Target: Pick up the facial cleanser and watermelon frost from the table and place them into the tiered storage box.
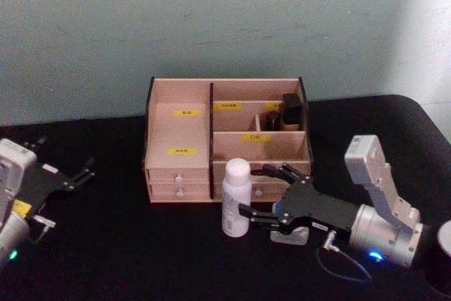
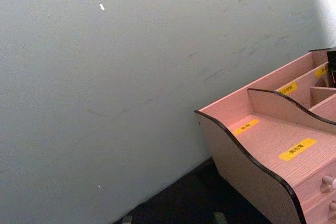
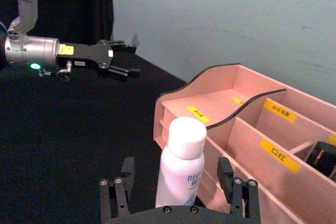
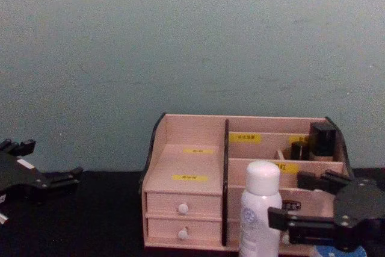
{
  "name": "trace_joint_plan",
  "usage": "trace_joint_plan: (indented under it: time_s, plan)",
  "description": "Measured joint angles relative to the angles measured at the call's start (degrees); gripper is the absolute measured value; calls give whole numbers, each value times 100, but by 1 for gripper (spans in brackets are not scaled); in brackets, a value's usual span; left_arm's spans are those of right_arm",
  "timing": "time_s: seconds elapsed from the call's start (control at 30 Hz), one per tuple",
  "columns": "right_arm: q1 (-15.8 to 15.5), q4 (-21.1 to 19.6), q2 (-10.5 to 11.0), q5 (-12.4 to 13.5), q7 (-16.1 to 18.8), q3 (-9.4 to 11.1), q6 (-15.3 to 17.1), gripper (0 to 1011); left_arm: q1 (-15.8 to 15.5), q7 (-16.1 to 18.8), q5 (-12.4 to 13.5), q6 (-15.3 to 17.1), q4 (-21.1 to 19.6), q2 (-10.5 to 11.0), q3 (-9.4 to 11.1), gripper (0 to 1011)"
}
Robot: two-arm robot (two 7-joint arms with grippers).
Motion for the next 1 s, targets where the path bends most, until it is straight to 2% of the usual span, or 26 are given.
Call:
trace_joint_plan:
  time_s: [0.23,0.47,1.0]
  plan:
    - [276,362,-322,-96,54,-78,181,1003,0,0,0,0,0,0,0,1001]
    - [474,612,-537,-162,62,-144,302,1003,0,0,0,0,0,0,0,1001]
    - [679,888,-737,-242,44,-225,532,1003,0,0,0,0,0,0,0,1001]
